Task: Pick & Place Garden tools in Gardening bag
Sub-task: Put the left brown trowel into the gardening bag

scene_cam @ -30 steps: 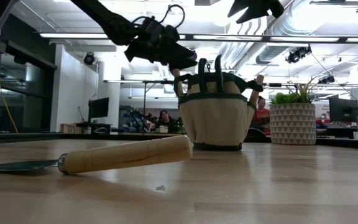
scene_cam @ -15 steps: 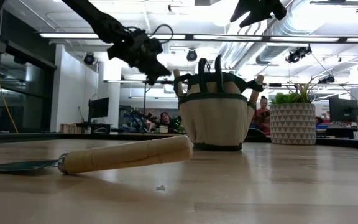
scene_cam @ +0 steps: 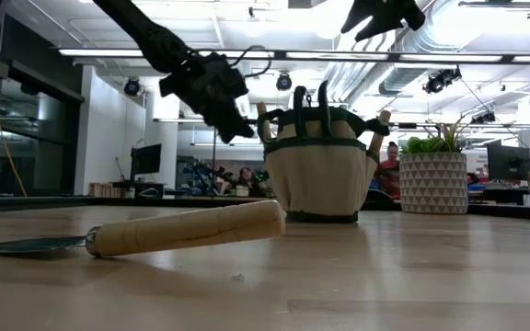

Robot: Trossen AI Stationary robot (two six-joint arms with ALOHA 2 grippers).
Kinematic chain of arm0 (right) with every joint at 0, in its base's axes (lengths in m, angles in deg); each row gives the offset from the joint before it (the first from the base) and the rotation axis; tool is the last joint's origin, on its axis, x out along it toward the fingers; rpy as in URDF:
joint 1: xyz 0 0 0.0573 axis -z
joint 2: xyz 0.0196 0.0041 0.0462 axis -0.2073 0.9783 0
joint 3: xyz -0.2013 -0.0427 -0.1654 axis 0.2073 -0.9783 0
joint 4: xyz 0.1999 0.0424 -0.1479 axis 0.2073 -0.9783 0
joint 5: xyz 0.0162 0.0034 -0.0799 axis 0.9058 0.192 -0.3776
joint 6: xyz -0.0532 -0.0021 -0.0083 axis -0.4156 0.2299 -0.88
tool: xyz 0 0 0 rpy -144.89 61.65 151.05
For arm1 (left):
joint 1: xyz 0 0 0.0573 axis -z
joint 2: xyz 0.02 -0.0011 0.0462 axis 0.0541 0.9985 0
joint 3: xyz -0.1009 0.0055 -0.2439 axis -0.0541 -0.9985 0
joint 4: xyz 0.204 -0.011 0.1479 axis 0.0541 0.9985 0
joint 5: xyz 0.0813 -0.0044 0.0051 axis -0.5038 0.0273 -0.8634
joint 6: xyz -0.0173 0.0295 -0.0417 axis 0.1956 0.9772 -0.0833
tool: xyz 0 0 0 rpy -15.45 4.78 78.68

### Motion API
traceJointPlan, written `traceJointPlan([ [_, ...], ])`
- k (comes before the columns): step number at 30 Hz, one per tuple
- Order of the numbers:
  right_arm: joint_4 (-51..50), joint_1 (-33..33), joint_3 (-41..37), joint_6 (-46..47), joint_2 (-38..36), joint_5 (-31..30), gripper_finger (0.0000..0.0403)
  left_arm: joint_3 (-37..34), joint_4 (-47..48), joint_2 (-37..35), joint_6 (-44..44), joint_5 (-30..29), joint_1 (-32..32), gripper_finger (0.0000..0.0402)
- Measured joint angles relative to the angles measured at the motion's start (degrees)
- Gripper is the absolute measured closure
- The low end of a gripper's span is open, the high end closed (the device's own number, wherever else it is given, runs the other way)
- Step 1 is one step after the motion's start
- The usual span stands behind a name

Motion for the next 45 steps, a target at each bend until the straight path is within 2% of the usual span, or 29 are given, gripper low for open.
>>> traceJointPlan([
  [4, 0.01, 0.0, 0.0, 0.41, 0.0, 0.01, 0.0198, -0.02, -4.78, 0.0, -2.1, -10.61, 3.96, 0.0401],
  [7, 0.01, 0.0, 0.0, 1.31, 0.0, 0.05, 0.0198, -0.02, -6.89, 0.0, -2.84, -14.65, 5.84, 0.0401],
  [13, 0.01, 0.0, 0.0, 1.89, 0.0, 0.22, 0.0198, -0.02, -8.35, 0.0, -4.44, -15.17, 7.84, 0.0401],
  [24, 0.01, 0.0, 0.0, 1.89, 0.0, 0.24, 0.0198, -0.02, -5.79, 0.07, -6.22, -18.65, 6.42, 0.0401],
  [31, 0.01, 0.0, 0.0, 1.87, 0.0, 0.42, 0.0198, -0.02, -5.91, 0.07, -7.08, -25.02, 6.0, 0.0401],
  [39, 0.01, 0.0, 0.0, 1.87, 0.0, 0.44, 0.0198, -0.02, -8.07, 0.07, -5.64, -21.55, 6.22, 0.0401],
  [45, 0.01, 0.0, 0.0, 1.87, 0.0, 0.46, 0.0198, -0.02, -9.35, 0.09, -6.19, -27.68, 6.09, 0.0401],
])
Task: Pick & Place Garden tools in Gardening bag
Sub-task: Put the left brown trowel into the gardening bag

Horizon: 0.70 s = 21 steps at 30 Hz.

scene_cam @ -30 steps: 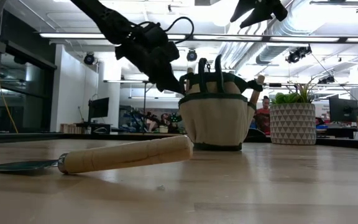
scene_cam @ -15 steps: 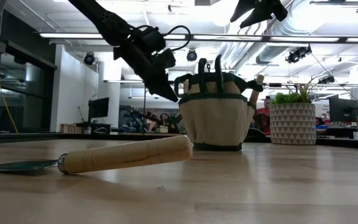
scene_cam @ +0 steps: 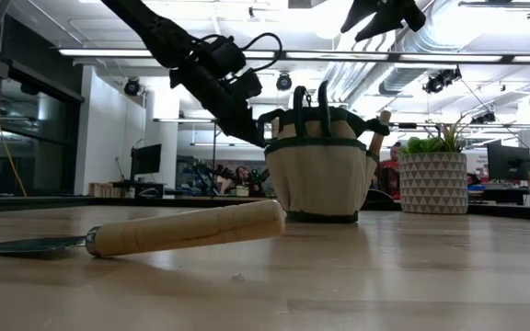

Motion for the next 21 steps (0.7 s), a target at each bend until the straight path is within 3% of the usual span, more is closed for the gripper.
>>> traceJointPlan([
  [13, 0.0, -0.07, 0.0, 0.0, 0.0, 0.36, 0.0198, 0.0, -2.35, 0.0, 1.11, 11.24, 0.05, 0.0401],
  [21, 0.0, -0.07, 0.0, 0.0, 0.0, 4.09, 0.0198, 0.0, -1.68, 0.0, -0.32, 3.45, 0.01, 0.0401],
])
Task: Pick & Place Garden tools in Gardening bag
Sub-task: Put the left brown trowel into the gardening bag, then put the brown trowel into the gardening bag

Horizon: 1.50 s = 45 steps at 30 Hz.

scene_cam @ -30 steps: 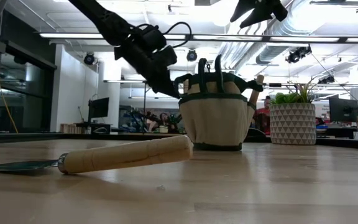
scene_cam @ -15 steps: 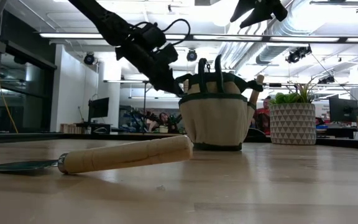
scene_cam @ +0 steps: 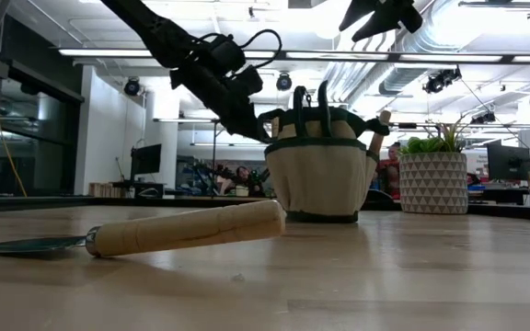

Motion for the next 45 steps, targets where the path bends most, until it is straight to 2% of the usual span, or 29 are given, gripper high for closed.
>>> traceJointPlan([
  [5, 0.02, 0.0, 0.0, 0.02, 0.0, 0.44, 0.0198, 0.0, 0.57, -0.04, 0.96, 4.55, 0.01, 0.0401],
  [11, 0.0, 0.0, 0.0, 0.0, 0.0, 1.76, 0.0198, 0.0, 0.93, -0.11, 1.14, 6.69, -0.01, 0.0401],
  [21, 0.02, 0.0, 0.0, -0.04, 0.0, 1.87, 0.0198, 0.02, 7.2, -3.06, 2.63, 3.8, 0.01, 0.0401],
  [26, 0.01, 0.0, 0.0, -0.17, 0.0, 2.34, 0.0198, 0.07, 14.01, -6.28, 3.11, 3.75, 0.05, 0.0401],
  [34, -0.03, 0.0, 0.0, -1.38, 0.02, 10.94, 0.0198, 0.04, 26.7, -9.89, 1.09, 3.51, 2.68, 0.0401],
  [37, -0.05, 0.0, 0.0, -3.26, 0.02, 15.28, 0.0198, 0.07, 28.77, -10.49, -0.53, 3.47, 5.91, 0.0401],
  [45, -1.2, 0.0, 0.0, -5.21, 0.02, 26.11, 0.0198, 0.07, 32.28, -10.67, -9.7, -2.92, 17.37, 0.0401],
])
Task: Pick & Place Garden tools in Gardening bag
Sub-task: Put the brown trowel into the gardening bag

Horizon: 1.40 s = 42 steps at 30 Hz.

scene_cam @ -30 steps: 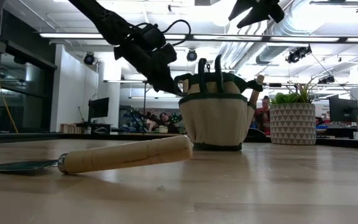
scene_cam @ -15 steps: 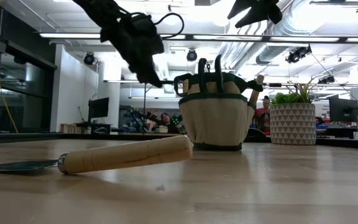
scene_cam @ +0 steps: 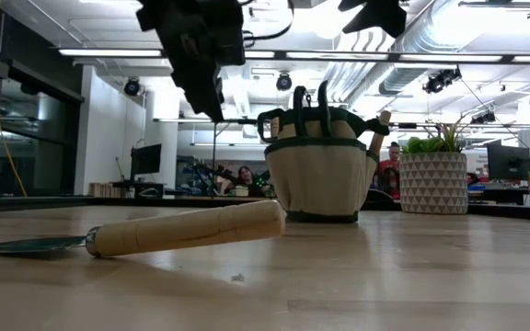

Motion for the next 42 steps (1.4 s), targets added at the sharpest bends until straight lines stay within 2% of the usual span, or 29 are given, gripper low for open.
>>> traceJointPlan([
  [7, -0.73, -0.61, -1.13, -1.68, 0.07, 8.32, 0.0198, 0.0, 0.65, 0.0, -8.35, -4.3, 8.98, 0.0401],
  [12, -0.87, -2.66, -1.4, -2.61, 0.07, 10.32, 0.0198, -0.02, 2.5, 0.02, -14.49, -5.07, 13.94, 0.0401],
  [15, -0.87, -4.02, -1.4, -3.07, 0.07, 10.49, 0.0198, -0.02, 2.72, 0.02, -16.64, -8.04, 16.85, 0.0397],
  [19, -0.97, -5.66, -1.42, -4.39, 0.07, 10.48, 0.0198, -0.02, 2.71, 0.04, -17.72, -11.37, 20.46, 0.0357],
  [23, -1.45, -6.79, -1.44, -3.97, 0.07, 10.49, 0.0198, -0.02, 1.39, 0.85, -18.63, -12.45, 24.1, 0.0282],
  [26, -2.08, -7.8, -1.46, -3.88, 0.06, 10.88, 0.0198, -0.04, 0.64, 2.25, -19.61, -10.72, 26.71, 0.0228],
  [29, -3.1, -8.86, -1.46, -3.82, 0.05, 11.3, 0.0198, -0.04, -0.42, 4.65, -20.58, -9.19, 29.63, 0.0189],
  [33, -4.83, -10.09, -1.49, -2.93, 0.04, 11.31, 0.0198, -0.09, -2.76, 7.52, -25.12, -9.7, 33.37, 0.0169],
  [42, -5.22, -10.75, -1.51, -1.47, 0.11, 10.73, 0.0198, -0.07, -10.07, 13.56, -30.97, -12.22, 38.19, 0.0168],
])
